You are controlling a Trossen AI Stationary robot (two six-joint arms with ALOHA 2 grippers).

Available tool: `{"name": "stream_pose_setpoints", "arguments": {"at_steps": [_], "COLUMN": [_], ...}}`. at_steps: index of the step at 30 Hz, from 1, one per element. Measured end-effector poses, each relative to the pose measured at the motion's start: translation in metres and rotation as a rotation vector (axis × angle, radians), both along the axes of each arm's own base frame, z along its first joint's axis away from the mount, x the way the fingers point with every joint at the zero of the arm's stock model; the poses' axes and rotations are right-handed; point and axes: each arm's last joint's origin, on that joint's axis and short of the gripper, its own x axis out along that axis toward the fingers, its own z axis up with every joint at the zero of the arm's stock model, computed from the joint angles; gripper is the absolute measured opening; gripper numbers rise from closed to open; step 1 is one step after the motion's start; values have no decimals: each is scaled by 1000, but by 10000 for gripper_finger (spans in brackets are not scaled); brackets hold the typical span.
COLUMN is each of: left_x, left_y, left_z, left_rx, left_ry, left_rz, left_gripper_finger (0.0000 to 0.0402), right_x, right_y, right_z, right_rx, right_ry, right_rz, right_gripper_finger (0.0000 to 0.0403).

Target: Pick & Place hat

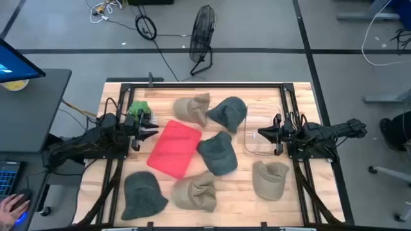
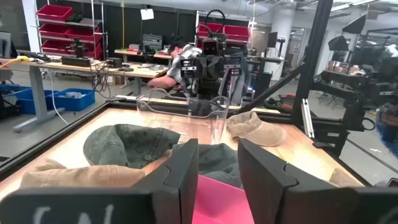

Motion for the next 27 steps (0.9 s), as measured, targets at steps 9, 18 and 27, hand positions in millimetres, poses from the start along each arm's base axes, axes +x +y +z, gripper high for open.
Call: {"name": "stream_pose_setpoints", "arguments": {"at_steps": [9,18,27], "left_x": [0,0,-2], "left_y": [0,1,2], "left_z": [0,2,15], "left_rx": [-7,-59,-39], "left_ry": [-1,-25,-155], "left_rz": [0,21,88], "left_gripper_finger": [117,117,117], "right_x": [0,-5,2], "right_y": [0,-4,-3], "right_z": [1,24,85], "right_rx": [3,-12,-118], "right_ry": [-10,-209,-195], "right_rz": [-13,-110,-136], "right_gripper_finger": [43,68,134]}}
